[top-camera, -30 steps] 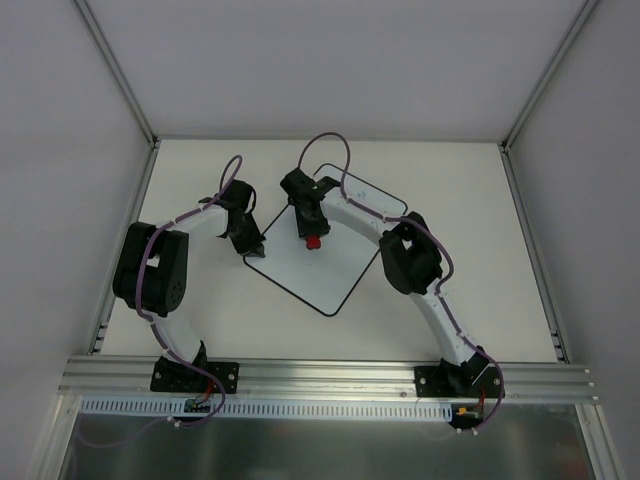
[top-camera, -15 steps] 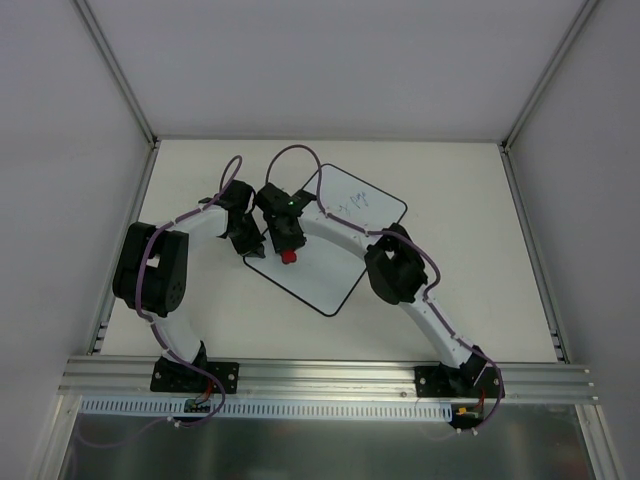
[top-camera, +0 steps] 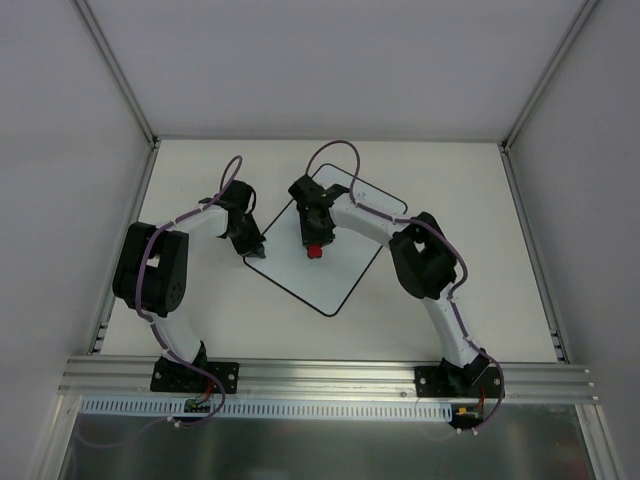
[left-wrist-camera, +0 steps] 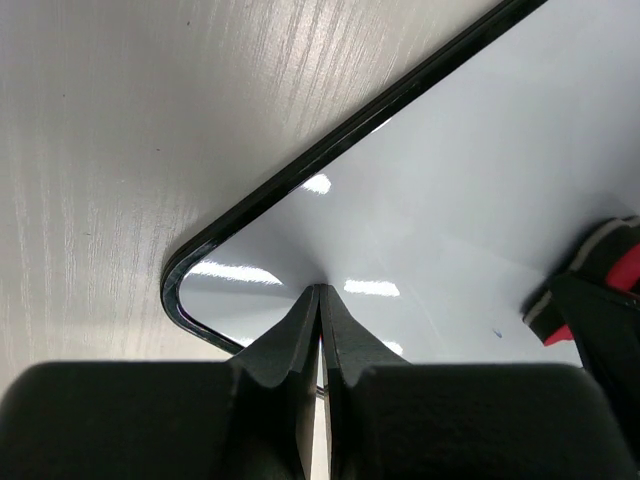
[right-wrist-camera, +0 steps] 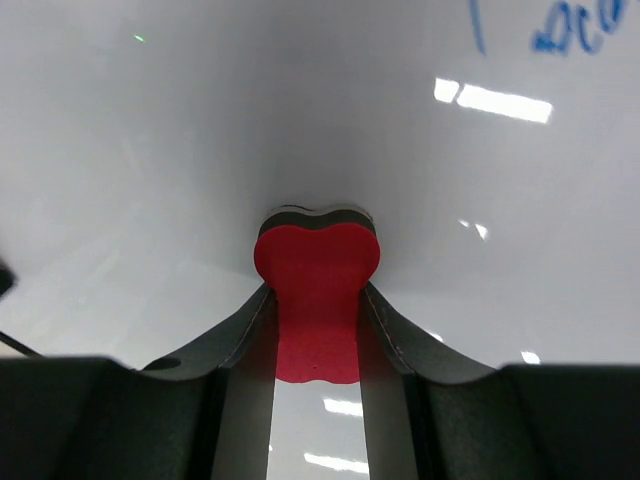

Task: Erase the whiteboard

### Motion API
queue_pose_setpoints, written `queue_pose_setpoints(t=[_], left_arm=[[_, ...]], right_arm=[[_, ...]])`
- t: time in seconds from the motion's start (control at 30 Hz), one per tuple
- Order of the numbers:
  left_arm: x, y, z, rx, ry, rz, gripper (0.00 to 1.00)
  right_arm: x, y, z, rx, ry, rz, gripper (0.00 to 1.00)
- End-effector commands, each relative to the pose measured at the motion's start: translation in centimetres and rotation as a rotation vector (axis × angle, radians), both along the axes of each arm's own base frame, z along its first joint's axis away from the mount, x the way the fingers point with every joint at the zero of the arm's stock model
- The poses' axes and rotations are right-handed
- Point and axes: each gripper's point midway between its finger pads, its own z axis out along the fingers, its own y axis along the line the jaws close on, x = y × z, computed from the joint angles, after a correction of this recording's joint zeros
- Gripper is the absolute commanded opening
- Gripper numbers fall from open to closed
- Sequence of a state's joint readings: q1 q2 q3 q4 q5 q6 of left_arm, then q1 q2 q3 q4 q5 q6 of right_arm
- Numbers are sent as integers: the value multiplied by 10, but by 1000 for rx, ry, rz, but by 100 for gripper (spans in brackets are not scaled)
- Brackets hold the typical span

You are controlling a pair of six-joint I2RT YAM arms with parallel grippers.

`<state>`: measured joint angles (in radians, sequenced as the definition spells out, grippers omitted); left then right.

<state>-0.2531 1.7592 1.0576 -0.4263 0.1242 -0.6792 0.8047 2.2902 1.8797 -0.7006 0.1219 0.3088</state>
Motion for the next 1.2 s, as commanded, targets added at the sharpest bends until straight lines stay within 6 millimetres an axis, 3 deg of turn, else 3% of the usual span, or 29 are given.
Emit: queue_pose_setpoints(t=[0.0, 0.17, 0.27, 0.43, 0.6, 0.7, 0.77, 0.87, 0.9, 0.97, 1.03, 1.17], left_arm=[[-16, 12, -8, 37, 62, -2, 3], [-16, 12, -7, 34, 60, -4, 3], [-16, 12, -7, 34, 58, -4, 3], [-17, 13, -7, 35, 58, -2, 3], [-18, 13, -6, 32, 55, -1, 3], [-19, 13, -7, 34, 60, 1, 3], [-19, 14, -7, 37, 59, 3, 3], [-18, 13, -6, 36, 55, 2, 3], [-18, 13, -5, 35, 53, 0, 3], [-18, 14, -5, 37, 50, 1, 3], [-16, 14, -3, 39, 44, 2, 3], [-13, 13, -3, 37, 41, -2, 3]], right_arm=[[-36, -51, -36, -164, 88, 27, 0], [-60, -66, -41, -229, 85, 114, 0], [-74, -49, -39, -209, 92, 191, 0], [-87, -3, -38, -138, 102, 313, 0], [-96, 25, -41, -84, 124, 371, 1], [-97, 30, -39, -69, 127, 364, 0], [-92, 23, -39, -90, 110, 330, 0], [-79, -5, -40, -122, 110, 227, 0], [-72, -28, -46, -150, 129, 170, 0], [-58, -54, -37, -190, 86, 110, 0], [-57, -83, -40, -246, 88, 95, 0], [-69, -106, -33, -293, 85, 145, 0]])
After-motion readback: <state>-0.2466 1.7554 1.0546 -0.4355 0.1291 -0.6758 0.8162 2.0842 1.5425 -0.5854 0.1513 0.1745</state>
